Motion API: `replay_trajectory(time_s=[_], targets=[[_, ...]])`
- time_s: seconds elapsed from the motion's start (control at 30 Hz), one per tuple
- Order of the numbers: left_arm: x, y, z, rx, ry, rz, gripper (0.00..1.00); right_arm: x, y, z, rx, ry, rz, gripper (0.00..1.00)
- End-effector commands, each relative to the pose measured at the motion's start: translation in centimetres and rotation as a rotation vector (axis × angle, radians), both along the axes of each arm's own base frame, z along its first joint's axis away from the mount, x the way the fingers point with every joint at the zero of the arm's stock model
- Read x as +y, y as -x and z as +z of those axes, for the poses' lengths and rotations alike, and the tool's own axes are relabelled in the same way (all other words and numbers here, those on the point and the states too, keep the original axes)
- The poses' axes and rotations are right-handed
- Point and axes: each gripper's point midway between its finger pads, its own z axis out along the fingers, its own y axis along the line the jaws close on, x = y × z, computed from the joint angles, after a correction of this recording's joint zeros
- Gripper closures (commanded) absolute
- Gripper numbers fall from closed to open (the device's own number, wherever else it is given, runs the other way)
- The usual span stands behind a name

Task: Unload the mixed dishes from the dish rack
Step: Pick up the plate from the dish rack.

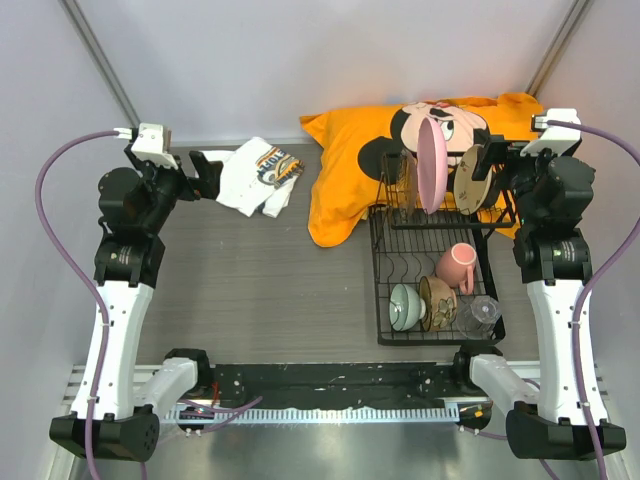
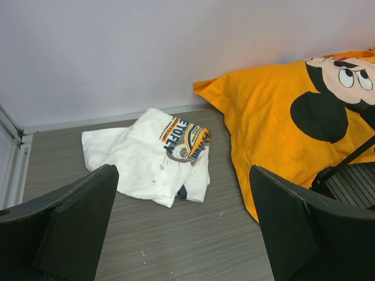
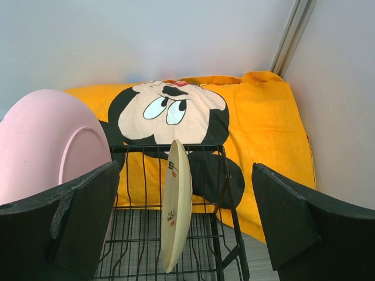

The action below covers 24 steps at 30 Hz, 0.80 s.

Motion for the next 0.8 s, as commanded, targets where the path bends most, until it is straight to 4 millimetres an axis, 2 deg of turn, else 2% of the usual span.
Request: replay_trajectory(time_s=[0.0,0.37,0.5,0.77], targets=[[0.0,0.3,1.4,-0.058,-0.01,-0.009,0.0,0.0,0.9,2.8,-0.075,0.007,-0.004,0.0],[0.2,0.3,1.2,-0.051,-0.013,0.001,0.0,0.4,0.8,3.0,-0.062,0.006,0.021,0.0],[0.2,0.3,1.1,-0.05,-0.013,0.002,0.0,0.4,1.1,3.7,-0.075,0.008,0.021,0.0],[0.3,0.4,0.8,-0.033,-0.015,0.008,0.0,2.1,1.5,4.5,-0.08,0.016,0.117,0.0]])
